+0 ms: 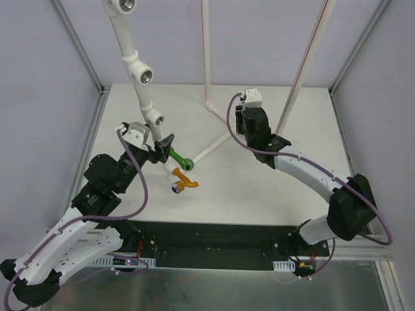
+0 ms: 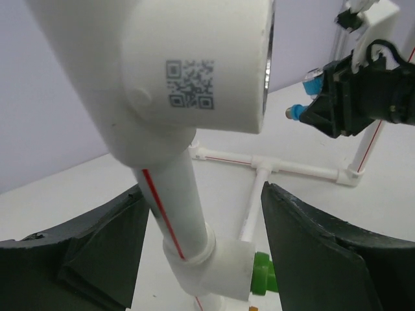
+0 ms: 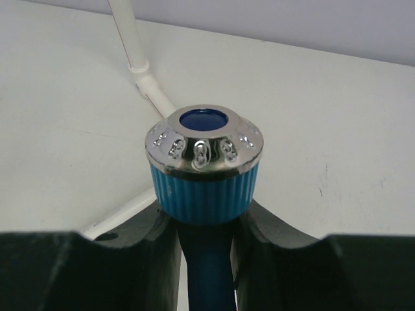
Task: Install the water faucets
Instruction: Adjust the adaptor at the center of the board.
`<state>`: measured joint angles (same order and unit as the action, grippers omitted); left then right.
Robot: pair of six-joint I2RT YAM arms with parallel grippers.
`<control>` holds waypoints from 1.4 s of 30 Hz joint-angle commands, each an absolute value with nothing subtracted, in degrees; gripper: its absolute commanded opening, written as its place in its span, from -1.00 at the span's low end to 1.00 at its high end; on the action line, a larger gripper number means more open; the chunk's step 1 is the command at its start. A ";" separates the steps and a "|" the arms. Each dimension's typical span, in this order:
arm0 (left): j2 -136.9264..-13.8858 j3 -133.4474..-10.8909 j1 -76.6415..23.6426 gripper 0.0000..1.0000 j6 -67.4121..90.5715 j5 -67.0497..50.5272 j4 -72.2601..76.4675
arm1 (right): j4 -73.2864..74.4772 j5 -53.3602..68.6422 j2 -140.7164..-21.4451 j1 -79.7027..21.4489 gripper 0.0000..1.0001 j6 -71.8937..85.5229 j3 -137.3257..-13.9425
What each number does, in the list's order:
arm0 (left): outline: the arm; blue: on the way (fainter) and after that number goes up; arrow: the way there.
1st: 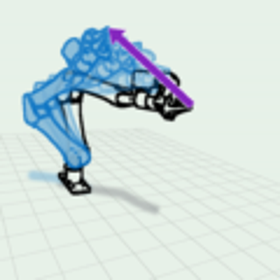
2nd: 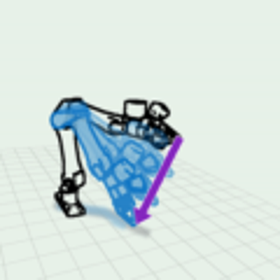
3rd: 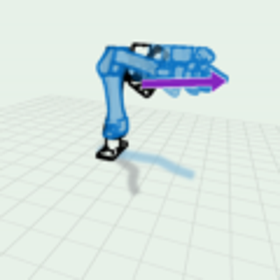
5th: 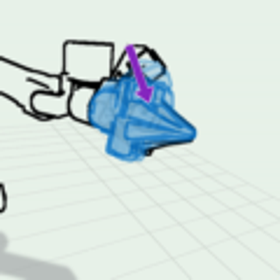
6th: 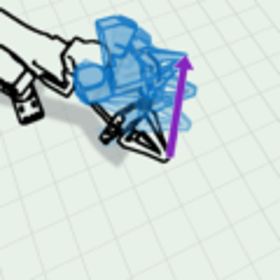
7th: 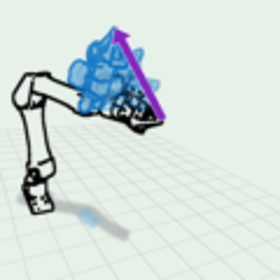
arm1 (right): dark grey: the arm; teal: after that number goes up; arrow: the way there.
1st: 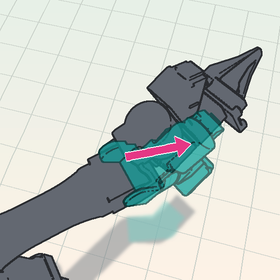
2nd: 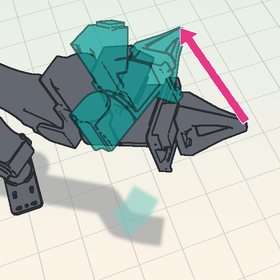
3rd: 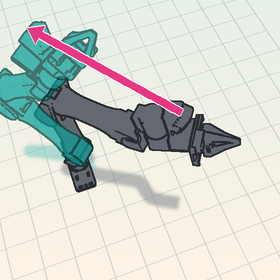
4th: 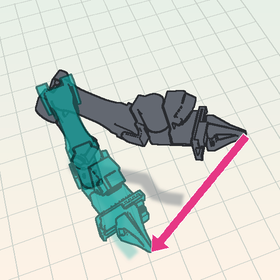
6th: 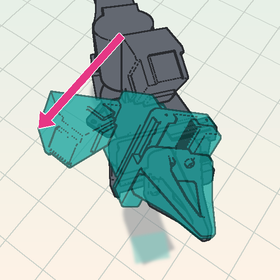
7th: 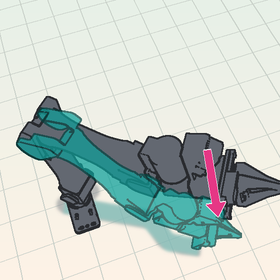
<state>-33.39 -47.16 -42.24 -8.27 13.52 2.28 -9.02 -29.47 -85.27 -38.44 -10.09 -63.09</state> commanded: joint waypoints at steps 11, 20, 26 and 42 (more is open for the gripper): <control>-40.07 -42.36 -25.50 0.31 -0.19 -10.79 22.67 | -4.40 -24.70 -65.93 -42.27 -1.00 -6.42 -59.42; -40.96 -42.28 -24.08 -0.83 4.22 -21.70 20.40 | -1.76 -24.34 -58.63 -44.29 -1.00 -6.85 -56.34; -38.94 -42.36 -24.17 -1.00 4.31 -26.35 16.62 | -0.26 -25.48 -54.94 -46.84 -1.00 -6.68 -54.94; -30.32 -42.80 -24.08 -1.00 9.14 -34.01 3.35 | -3.85 -40.07 -46.32 -76.79 -1.00 -20.81 -55.28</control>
